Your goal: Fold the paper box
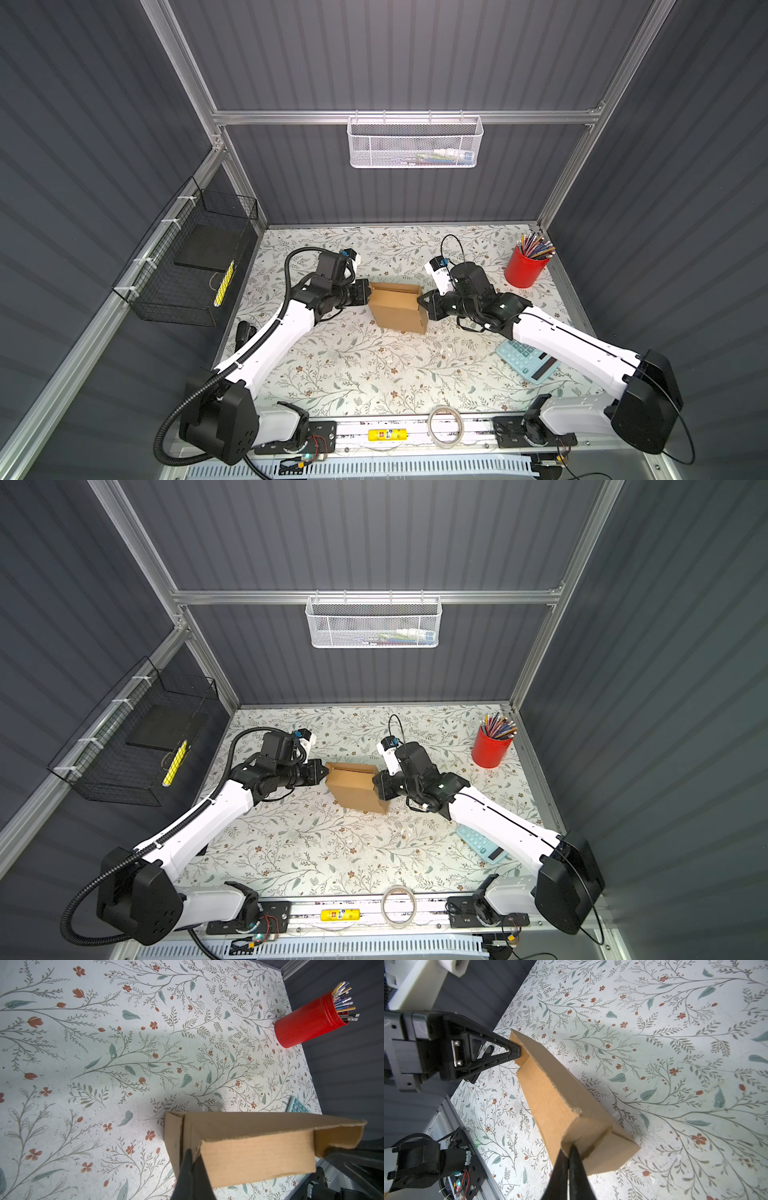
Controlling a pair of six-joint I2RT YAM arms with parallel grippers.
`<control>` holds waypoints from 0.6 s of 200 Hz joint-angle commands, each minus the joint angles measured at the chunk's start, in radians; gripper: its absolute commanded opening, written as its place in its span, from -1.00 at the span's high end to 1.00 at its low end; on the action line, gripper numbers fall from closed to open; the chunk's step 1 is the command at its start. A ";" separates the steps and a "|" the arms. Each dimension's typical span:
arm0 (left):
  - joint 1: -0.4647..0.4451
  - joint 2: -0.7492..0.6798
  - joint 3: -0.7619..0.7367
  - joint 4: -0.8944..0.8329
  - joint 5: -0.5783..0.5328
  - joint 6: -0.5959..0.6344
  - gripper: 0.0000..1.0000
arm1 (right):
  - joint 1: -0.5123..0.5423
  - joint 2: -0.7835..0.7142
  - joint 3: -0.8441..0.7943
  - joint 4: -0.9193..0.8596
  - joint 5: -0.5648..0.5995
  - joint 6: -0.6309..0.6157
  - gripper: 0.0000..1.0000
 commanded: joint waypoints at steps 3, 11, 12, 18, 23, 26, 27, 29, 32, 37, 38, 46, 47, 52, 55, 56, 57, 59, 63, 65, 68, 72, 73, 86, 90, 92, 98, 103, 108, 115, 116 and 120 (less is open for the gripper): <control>-0.014 0.018 0.017 -0.050 0.041 0.011 1.00 | 0.016 0.014 0.023 0.039 -0.051 0.006 0.86; -0.014 0.018 0.016 -0.047 0.040 0.011 1.00 | 0.017 0.014 0.025 0.042 -0.055 0.008 0.86; -0.014 0.018 0.015 -0.047 0.040 0.011 1.00 | 0.016 0.014 0.025 0.043 -0.055 0.008 0.86; -0.015 0.018 0.016 -0.045 0.041 0.009 1.00 | 0.016 0.014 0.027 0.046 -0.060 0.009 0.86; -0.015 0.020 0.016 -0.045 0.042 0.009 1.00 | 0.016 0.014 0.028 0.047 -0.062 0.009 0.86; -0.015 0.020 0.017 -0.045 0.043 0.009 1.00 | 0.016 0.014 0.030 0.048 -0.064 0.011 0.86; -0.015 0.021 0.017 -0.045 0.044 0.009 1.00 | 0.016 0.014 0.030 0.047 -0.064 0.011 0.86; -0.014 0.021 0.017 -0.045 0.044 0.009 1.00 | 0.016 0.014 0.030 0.048 -0.064 0.011 0.86; -0.014 0.021 0.017 -0.043 0.044 0.009 1.00 | 0.016 0.017 0.031 0.050 -0.064 0.011 0.86; -0.015 0.021 0.018 -0.043 0.046 0.009 1.00 | 0.016 0.017 0.032 0.051 -0.066 0.011 0.86; -0.015 0.021 0.018 -0.044 0.046 0.009 1.00 | 0.016 0.016 0.032 0.051 -0.066 0.011 0.86; -0.015 0.022 0.019 -0.042 0.046 0.009 1.00 | 0.016 0.018 0.034 0.051 -0.066 0.009 0.86; -0.015 0.022 0.019 -0.042 0.046 0.009 1.00 | 0.016 0.018 0.035 0.052 -0.067 0.010 0.86; -0.015 0.023 0.020 -0.042 0.047 0.009 1.00 | 0.016 0.019 0.036 0.051 -0.067 0.012 0.86; -0.016 0.023 0.021 -0.041 0.047 0.009 1.00 | 0.016 0.020 0.037 0.051 -0.069 0.012 0.86; -0.016 0.023 0.021 -0.041 0.047 0.008 1.00 | 0.016 0.020 0.037 0.051 -0.069 0.012 0.86; -0.016 0.023 0.021 -0.041 0.047 0.009 1.00 | 0.016 0.020 0.038 0.052 -0.069 0.012 0.86; -0.016 0.023 0.020 -0.040 0.047 0.009 1.00 | 0.016 0.021 0.038 0.052 -0.071 0.011 0.86; -0.015 0.024 0.020 -0.040 0.047 0.008 1.00 | 0.016 0.021 0.038 0.052 -0.073 0.012 0.86; -0.015 0.024 0.020 -0.039 0.048 0.009 1.00 | 0.016 0.021 0.039 0.052 -0.072 0.013 0.86; -0.015 0.024 0.020 -0.038 0.049 0.009 1.00 | 0.016 0.021 0.039 0.052 -0.074 0.013 0.86; -0.016 0.024 0.020 -0.039 0.049 0.009 1.00 | 0.016 0.021 0.039 0.052 -0.075 0.014 0.86; -0.016 0.024 0.021 -0.039 0.049 0.008 1.00 | 0.016 0.021 0.039 0.052 -0.075 0.014 0.86; -0.016 0.026 0.021 -0.038 0.050 0.008 1.00 | 0.016 0.022 0.038 0.050 -0.073 0.016 0.86; -0.016 0.027 0.020 -0.038 0.050 0.008 1.00 | 0.016 0.021 0.037 0.050 -0.073 0.017 0.86; -0.016 0.027 0.021 -0.038 0.050 0.008 1.00 | 0.016 0.021 0.038 0.050 -0.073 0.017 0.86; -0.015 0.027 0.020 -0.036 0.051 0.008 1.00 | 0.016 0.021 0.038 0.050 -0.073 0.019 0.86; -0.016 0.027 0.021 -0.035 0.053 0.008 1.00 | 0.016 0.021 0.038 0.050 -0.073 0.020 0.86; -0.015 0.027 0.020 -0.036 0.052 0.008 1.00 | 0.016 0.021 0.039 0.050 -0.073 0.021 0.86; -0.016 0.027 0.020 -0.036 0.052 0.008 1.00 | 0.016 0.021 0.039 0.052 -0.074 0.021 0.86; -0.016 0.027 0.020 -0.036 0.052 0.008 1.00 | 0.016 0.021 0.038 0.052 -0.074 0.021 0.86; -0.015 0.027 0.021 -0.035 0.052 0.008 1.00 | 0.016 0.021 0.039 0.052 -0.073 0.021 0.86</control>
